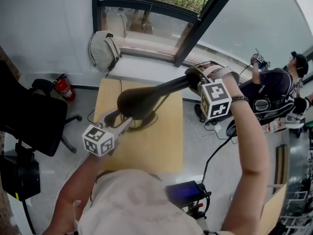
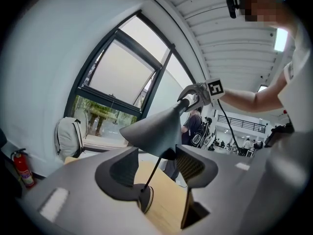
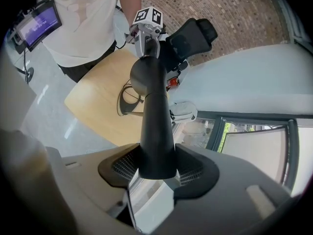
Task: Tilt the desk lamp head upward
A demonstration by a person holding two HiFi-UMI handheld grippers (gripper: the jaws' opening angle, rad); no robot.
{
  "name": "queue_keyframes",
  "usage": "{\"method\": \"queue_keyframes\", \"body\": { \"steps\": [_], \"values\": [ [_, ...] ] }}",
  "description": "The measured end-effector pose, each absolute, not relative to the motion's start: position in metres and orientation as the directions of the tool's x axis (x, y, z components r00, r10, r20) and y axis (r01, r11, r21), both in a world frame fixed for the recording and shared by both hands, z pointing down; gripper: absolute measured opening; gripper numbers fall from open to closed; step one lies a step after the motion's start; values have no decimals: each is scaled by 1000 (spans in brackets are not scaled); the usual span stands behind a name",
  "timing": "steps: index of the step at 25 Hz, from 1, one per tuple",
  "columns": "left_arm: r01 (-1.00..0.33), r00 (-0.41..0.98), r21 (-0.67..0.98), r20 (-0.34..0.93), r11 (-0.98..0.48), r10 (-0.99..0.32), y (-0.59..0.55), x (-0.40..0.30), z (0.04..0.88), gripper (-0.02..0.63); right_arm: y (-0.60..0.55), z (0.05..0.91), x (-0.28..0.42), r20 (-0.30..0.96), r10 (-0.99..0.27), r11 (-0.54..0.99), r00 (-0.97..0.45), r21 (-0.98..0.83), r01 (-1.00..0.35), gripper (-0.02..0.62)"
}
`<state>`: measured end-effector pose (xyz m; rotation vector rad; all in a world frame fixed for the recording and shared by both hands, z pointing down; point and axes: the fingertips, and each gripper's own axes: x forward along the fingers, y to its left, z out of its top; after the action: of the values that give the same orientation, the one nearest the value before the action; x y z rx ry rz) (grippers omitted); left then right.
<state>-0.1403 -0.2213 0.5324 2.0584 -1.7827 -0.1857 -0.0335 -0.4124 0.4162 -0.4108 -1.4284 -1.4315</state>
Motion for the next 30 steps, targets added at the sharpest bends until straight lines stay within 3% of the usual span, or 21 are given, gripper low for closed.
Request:
{"method": "queue_keyframes", "body": {
  "steps": [30],
  "values": [
    [-954, 50, 298, 38, -36, -998, -207, -181, 428, 209, -415, 436, -36, 781, -318, 484, -538, 621, 616, 235]
  ]
}}
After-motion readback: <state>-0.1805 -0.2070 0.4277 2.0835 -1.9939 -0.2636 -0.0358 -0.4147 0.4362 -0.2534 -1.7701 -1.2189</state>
